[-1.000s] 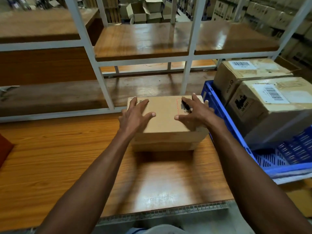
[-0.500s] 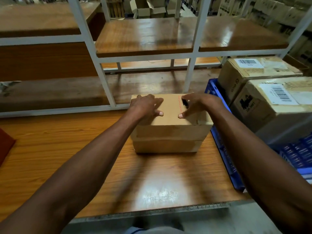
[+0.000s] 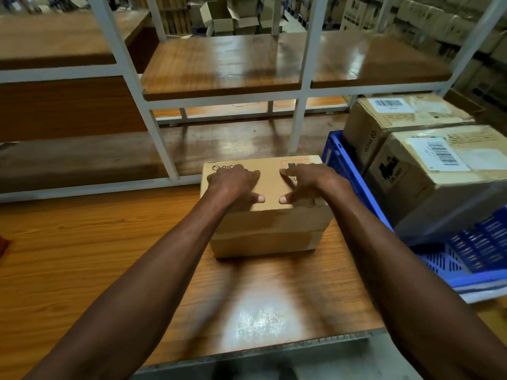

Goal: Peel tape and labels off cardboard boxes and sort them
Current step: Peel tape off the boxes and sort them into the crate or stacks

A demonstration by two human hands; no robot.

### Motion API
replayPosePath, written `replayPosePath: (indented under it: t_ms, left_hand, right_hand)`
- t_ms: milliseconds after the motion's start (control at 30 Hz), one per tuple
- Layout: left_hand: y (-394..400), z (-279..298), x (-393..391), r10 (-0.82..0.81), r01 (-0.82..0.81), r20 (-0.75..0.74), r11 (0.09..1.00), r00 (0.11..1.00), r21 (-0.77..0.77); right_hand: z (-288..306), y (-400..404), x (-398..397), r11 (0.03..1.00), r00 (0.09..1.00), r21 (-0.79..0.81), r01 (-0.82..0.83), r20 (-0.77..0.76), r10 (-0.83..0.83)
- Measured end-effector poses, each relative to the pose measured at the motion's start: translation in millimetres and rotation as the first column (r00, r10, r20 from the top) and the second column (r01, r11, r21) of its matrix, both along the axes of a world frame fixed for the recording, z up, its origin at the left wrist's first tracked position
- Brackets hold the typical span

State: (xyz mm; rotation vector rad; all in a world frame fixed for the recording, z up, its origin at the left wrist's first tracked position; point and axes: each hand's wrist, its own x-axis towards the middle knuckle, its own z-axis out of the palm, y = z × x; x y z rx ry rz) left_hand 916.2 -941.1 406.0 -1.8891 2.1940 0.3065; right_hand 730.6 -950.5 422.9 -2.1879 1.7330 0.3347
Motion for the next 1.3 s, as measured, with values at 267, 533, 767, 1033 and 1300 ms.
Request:
replayPosePath:
  t_ms: [267,533,767,1033,1300]
  left_hand:
    - [0.5,2.3,4.5,0.038,-0.038,-0.03,0.999,0.999,0.009]
    - [40.5,-14.0,-15.9,0.044,-0.051,-0.087,0.996,0.995,-0.08]
    - [59.6,-54.2,15.4,-0.018,-0.009,-0.116,0.974,0.993,-0.224]
    - [87.0,-95.2,20.4,0.174,-0.386,-0.473,0.832,0.864,-0.398]
    - [81.5,-94.3,19.8,0.153,-0.394,-0.49,0.809,0.858,-0.437]
  right_hand:
    - [-16.3,36.7,21.6,0.998,0.999,-0.063,0.002,-0.046,-0.005]
    - [-8.1,39.2,8.5,0.986,1.0,-0.166,0.011,0.002,-0.011]
    - [-90.9,90.9,-4.6,0.787,0.875,-0.532,0.312,0.484,-0.019]
    - [-131.7,108.1,-46.1,0.792,0.537,-0.254,0.555,0.836,-0.109]
    - [-130.4,101.6,-30.4,0.759,0.394,-0.166,0.63,0.91,-0.128]
